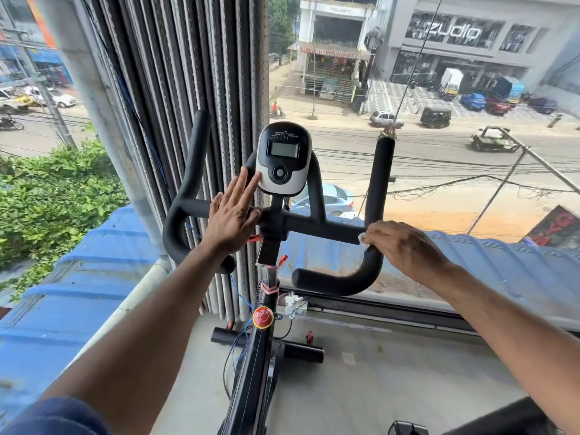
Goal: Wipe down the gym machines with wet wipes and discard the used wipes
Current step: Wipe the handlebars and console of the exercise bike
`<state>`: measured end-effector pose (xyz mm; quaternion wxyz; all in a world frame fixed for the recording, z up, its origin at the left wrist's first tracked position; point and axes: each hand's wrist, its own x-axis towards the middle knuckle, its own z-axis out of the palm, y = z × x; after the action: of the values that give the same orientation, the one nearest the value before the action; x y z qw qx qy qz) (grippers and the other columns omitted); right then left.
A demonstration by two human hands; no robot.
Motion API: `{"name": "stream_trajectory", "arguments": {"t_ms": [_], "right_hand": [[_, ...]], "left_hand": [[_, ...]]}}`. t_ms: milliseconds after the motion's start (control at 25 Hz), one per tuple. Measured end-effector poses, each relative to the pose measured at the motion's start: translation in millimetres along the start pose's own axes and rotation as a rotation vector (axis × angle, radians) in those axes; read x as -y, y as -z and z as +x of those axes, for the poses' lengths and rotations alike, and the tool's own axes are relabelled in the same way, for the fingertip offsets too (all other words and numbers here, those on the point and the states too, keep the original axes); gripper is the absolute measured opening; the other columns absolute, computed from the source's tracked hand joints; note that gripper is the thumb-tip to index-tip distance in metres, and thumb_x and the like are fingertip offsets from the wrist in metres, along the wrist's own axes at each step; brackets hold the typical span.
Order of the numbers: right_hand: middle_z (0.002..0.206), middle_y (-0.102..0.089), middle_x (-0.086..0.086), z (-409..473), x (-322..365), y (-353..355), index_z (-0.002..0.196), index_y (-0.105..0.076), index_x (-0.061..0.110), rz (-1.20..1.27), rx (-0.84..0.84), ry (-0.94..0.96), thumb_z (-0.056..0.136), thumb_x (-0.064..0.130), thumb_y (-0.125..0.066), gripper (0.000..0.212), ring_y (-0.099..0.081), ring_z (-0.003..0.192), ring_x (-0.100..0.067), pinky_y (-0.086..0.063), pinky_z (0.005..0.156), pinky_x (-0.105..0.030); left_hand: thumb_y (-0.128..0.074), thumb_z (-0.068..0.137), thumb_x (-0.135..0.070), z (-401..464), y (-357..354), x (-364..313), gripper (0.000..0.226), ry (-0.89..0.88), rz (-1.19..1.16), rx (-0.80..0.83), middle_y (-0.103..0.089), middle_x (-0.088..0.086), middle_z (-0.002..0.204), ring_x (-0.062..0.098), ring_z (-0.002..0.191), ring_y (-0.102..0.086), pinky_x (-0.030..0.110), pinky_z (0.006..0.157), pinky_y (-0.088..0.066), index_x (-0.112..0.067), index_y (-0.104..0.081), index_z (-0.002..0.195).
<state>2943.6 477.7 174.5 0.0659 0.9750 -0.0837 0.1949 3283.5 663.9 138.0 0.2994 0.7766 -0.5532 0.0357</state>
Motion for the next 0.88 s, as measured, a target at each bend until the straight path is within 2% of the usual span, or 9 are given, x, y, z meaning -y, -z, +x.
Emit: {"name": "stream_trajectory", "arguments": {"t_ms": [80, 160, 240, 320, 400, 600, 760, 880], "right_hand": [[0.096, -0.067, 0.001, 4.6, 1.7, -1.2, 0.101, -0.074, 0.012, 0.010, -0.021, -0.030, 0.089, 0.005, -0.071, 0.014, -0.065, 0.082, -0.019, -0.059, 0.070, -0.040], [0.097, -0.069, 0.003, 10.7, 9.1, -3.0, 0.099, -0.075, 0.013, 0.027, -0.061, -0.058, 0.083, 0.002, -0.080, 0.021, -0.061, 0.088, -0.019, -0.058, 0.072, -0.036], [0.101, -0.070, 0.003, 23.7, 27.6, -4.7, 0.102, -0.075, 0.013, 0.043, -0.080, 0.003, 0.081, 0.001, -0.081, 0.025, -0.058, 0.092, -0.020, -0.055, 0.078, -0.031], [0.104, -0.071, 0.003, 46.0, 50.1, -7.1, 0.104, -0.075, 0.011, 0.096, -0.094, 0.089, 0.085, 0.002, -0.075, 0.021, -0.059, 0.095, -0.021, -0.056, 0.077, -0.031], [0.106, -0.070, 0.001, 75.6, 66.4, -14.0, 0.104, -0.074, 0.010, 0.125, -0.107, 0.144, 0.089, 0.003, -0.067, 0.018, -0.059, 0.098, -0.021, -0.058, 0.074, -0.032], [0.108, -0.064, -0.003, 142.3, 96.0, -49.0, 0.109, -0.071, 0.008, 0.050, -0.018, 0.245, 0.092, 0.000, -0.065, 0.019, -0.054, 0.105, -0.021, -0.059, 0.076, -0.033], [0.098, -0.059, -0.003, 177.9, 120.4, -56.7, 0.093, -0.068, 0.007, 0.035, 0.054, 0.242, 0.094, -0.006, -0.064, 0.013, -0.052, 0.093, -0.019, -0.058, 0.067, -0.032], [0.098, -0.059, -0.002, 163.9, 107.3, -46.9, 0.102, -0.069, 0.008, 0.017, 0.014, 0.217, 0.098, -0.001, -0.056, 0.016, -0.053, 0.090, -0.019, -0.056, 0.073, -0.030]], "left_hand": [[-0.039, 0.106, -0.048, -2.9, 7.5, 11.9, 0.072, -0.067, 0.036, 0.037, 0.017, -0.012, 0.172, 0.010, 0.159, 0.007, 0.040, 0.125, -0.007, -0.049, 0.007, 0.162], [-0.035, 0.101, -0.062, -10.0, 18.1, 38.8, 0.077, -0.097, 0.161, 0.086, 0.013, -0.007, 0.173, 0.017, 0.160, -0.002, 0.045, 0.127, -0.008, -0.046, 0.008, 0.163], [-0.024, 0.094, -0.078, -19.4, 29.0, 64.6, 0.082, 0.018, 0.273, 0.093, 0.010, -0.004, 0.173, 0.021, 0.160, -0.001, 0.054, 0.128, -0.003, -0.047, 0.010, 0.162], [-0.016, 0.089, -0.085, -24.2, 33.5, 76.5, 0.085, 0.117, 0.308, 0.105, 0.007, -0.005, 0.173, 0.020, 0.160, 0.005, 0.060, 0.127, 0.004, -0.049, 0.008, 0.161], [-0.010, 0.087, -0.087, -23.9, 33.2, 77.5, 0.084, 0.129, 0.325, 0.131, 0.005, -0.007, 0.173, 0.018, 0.160, 0.006, 0.062, 0.126, 0.005, -0.050, 0.002, 0.162], [-0.009, 0.089, -0.087, -25.8, 31.2, 77.3, 0.083, 0.112, 0.312, 0.079, -0.008, -0.007, 0.174, 0.014, 0.160, -0.003, 0.061, 0.126, -0.007, -0.047, -0.015, 0.162], [-0.010, 0.087, -0.089, -25.9, 32.8, 77.9, 0.085, 0.109, 0.295, 0.060, -0.017, -0.008, 0.173, 0.015, 0.160, -0.009, 0.060, 0.126, -0.008, -0.047, -0.021, 0.160], [-0.012, 0.088, -0.088, -24.1, 30.9, 78.9, 0.084, 0.114, 0.291, 0.053, -0.018, -0.009, 0.172, 0.014, 0.160, -0.009, 0.059, 0.127, -0.007, -0.047, -0.023, 0.160]]}}
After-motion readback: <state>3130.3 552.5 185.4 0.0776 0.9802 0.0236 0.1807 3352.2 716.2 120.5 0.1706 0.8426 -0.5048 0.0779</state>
